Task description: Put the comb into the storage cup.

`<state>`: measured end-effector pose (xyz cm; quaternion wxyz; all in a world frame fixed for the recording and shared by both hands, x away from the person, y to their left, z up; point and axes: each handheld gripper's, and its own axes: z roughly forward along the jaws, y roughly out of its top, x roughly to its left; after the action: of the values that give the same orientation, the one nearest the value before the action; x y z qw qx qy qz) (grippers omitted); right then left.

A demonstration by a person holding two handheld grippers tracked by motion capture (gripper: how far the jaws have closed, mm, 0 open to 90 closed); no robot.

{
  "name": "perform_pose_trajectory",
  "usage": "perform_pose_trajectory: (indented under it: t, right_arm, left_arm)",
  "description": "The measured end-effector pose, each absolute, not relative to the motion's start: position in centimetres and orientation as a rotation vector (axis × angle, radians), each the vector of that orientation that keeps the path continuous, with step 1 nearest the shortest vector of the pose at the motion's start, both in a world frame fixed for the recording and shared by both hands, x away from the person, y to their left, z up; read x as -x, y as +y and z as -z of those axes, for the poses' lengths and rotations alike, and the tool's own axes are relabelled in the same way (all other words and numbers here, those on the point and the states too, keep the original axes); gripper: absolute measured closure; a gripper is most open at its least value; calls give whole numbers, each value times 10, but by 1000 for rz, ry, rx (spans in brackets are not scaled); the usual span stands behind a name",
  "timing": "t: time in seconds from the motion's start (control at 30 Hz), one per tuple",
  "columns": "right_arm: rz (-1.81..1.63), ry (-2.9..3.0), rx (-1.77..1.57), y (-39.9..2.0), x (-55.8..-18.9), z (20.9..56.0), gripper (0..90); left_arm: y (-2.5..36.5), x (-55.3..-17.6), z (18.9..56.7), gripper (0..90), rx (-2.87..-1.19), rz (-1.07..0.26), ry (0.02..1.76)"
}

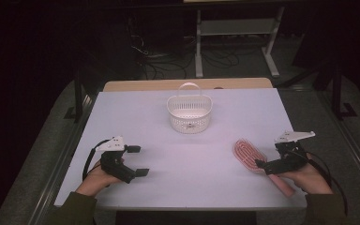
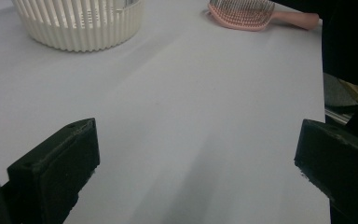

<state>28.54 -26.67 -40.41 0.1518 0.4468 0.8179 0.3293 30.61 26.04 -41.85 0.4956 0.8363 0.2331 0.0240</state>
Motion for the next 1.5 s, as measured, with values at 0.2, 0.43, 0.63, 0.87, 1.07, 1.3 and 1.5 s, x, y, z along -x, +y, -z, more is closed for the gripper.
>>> perform_pose_trajectory:
  t: [0.2, 0.43, 0.63, 0.87, 1.07, 1.3, 1.5]
  right_arm:
    - [-926, 2366, -1284, -267, -284, 409, 6]
    - [-893, 2385, -1280, -266, -283, 413, 7]
    - [-861, 2392, -1286, -266, -281, 415, 16]
    - [-817, 2415, -1286, -265, -279, 417, 37]
    - [-786, 2440, -1285, -264, -278, 418, 98]
    - [-797, 2465, -1313, -265, -278, 417, 165]
    - [-787, 2489, -1337, -267, -278, 418, 234]
  left_arm:
    - [261, -306, 418, 0, -2026, -59, 567]
    - [261, -306, 418, 0, -2026, -59, 566]
    - [260, -306, 418, 0, -2027, -57, 562]
    - [260, -306, 418, 0, -2028, -56, 562]
    - [260, -306, 419, 0, -2031, -57, 561]
    - [260, -306, 419, 0, -2031, -54, 561]
    - [260, -306, 419, 0, -2031, -54, 561]
